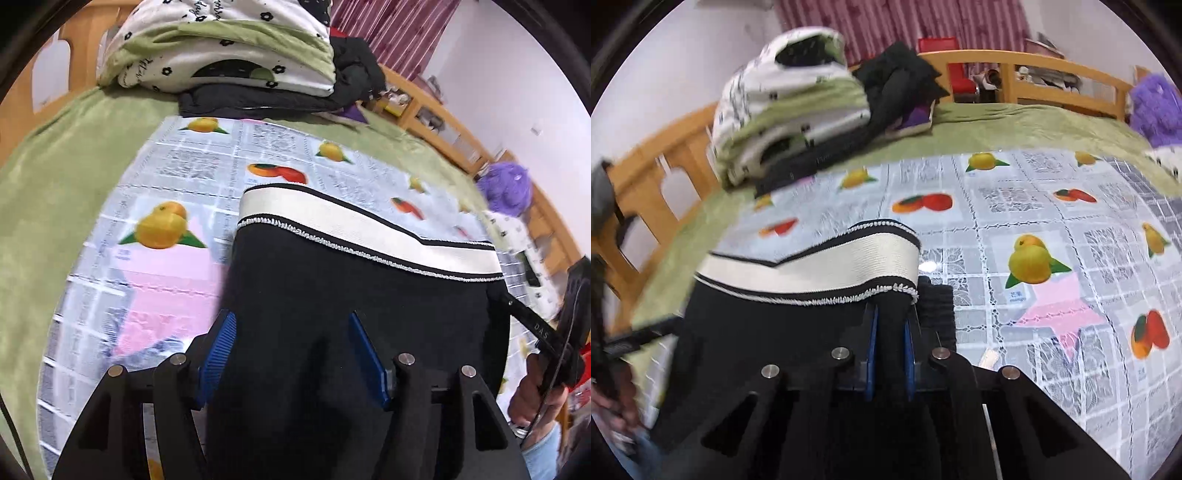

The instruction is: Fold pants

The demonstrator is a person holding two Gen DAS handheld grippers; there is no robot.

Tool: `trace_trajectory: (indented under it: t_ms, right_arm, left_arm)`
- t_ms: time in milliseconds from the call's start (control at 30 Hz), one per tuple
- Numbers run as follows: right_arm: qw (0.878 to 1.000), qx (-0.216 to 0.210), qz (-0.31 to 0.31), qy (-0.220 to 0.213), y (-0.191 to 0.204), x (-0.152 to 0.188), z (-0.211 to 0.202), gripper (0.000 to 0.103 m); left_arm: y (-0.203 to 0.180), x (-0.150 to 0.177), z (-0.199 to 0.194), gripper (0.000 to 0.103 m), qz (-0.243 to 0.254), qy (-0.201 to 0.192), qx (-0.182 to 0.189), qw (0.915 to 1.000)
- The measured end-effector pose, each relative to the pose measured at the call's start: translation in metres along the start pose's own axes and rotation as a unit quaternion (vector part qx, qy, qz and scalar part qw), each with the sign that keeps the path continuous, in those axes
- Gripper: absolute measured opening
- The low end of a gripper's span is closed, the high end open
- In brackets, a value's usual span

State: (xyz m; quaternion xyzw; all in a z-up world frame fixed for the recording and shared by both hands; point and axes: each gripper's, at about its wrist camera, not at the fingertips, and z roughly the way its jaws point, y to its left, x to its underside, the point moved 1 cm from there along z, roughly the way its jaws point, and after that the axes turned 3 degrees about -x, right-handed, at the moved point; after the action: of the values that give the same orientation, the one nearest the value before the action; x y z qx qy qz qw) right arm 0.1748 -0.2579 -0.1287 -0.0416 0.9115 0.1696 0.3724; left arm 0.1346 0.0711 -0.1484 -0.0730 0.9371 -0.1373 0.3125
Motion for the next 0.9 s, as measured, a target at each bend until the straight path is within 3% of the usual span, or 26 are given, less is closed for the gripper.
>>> trace_trajectory:
  t_ms: [67,167,367,467,567,667,733,800,900]
  right_arm:
    - [1.0,0.009,-0.017,-0.001,-0.003,0.0,-0.003,0.011]
    - [0.998,0.042,-0.009,0.044,-0.019,0.01,0.035,0.013]
    - [0.999,0.014,0.006,0.03,-0.014,-0.014,0.011,0.022]
    - [0.999,0.028,-0.032,0.023,0.007,-0.023,0.016,0.025]
    - [0.994,0.067,-0.086,0.032,0.022,-0.027,0.034,0.025]
    - [0.994,0.067,-0.076,0.029,0.006,-0.027,0.029,0.025]
    - [0.993,0.075,-0.073,0.049,-0.002,-0.021,0.037,0.02]
    - [0.991,0.087,-0.083,0.056,-0.003,-0.01,0.048,0.018]
    - [0.988,0.1,-0.105,0.052,0.004,-0.013,0.039,0.014]
  left_arm:
    - [-0.007,-0.003,0.001,0.061,0.02,-0.005,-0.002,0.9998]
    - [-0.019,-0.007,0.008,0.061,0.044,-0.009,-0.023,0.9987]
    - [-0.03,-0.025,0.005,0.061,0.071,-0.027,-0.036,0.9965]
    - [-0.041,-0.047,0.019,0.061,0.089,-0.023,-0.049,0.9946]
    - [-0.05,-0.054,0.043,0.061,0.118,-0.008,-0.064,0.991]
    - [-0.051,-0.047,0.063,0.061,0.134,-0.01,-0.075,0.9881]
    - [-0.054,-0.041,0.071,0.063,0.148,-0.001,-0.078,0.986]
    - [-0.06,-0.039,0.068,0.064,0.163,-0.008,-0.088,0.9827]
    - [-0.062,-0.041,0.052,0.064,0.162,-0.017,-0.067,0.9844]
